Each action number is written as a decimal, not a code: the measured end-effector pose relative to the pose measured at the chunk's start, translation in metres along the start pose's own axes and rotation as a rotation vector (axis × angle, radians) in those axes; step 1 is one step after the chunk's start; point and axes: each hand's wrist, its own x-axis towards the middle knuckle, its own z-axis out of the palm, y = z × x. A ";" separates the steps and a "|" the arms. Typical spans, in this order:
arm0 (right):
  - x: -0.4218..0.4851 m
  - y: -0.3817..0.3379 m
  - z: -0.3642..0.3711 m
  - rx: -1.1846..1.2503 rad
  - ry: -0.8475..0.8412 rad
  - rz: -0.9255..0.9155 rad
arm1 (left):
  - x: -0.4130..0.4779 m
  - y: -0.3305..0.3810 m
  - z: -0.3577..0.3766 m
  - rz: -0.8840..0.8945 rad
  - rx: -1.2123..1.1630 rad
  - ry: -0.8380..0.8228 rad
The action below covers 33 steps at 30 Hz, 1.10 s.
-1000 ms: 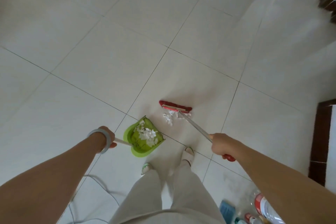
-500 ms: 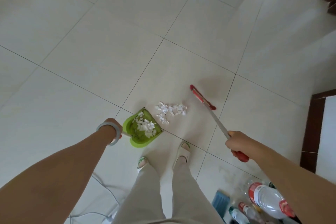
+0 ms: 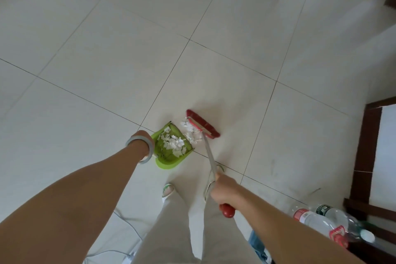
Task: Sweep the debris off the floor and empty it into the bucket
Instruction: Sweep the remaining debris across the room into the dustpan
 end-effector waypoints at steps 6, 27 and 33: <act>-0.026 -0.031 0.026 0.030 -0.069 -0.047 | -0.001 0.007 0.002 0.123 0.196 -0.072; -0.105 0.032 0.026 0.331 -0.055 -0.065 | -0.018 -0.056 0.004 0.354 0.753 -0.012; -0.100 0.038 0.000 0.227 0.010 -0.072 | -0.025 -0.076 0.009 0.329 0.859 -0.105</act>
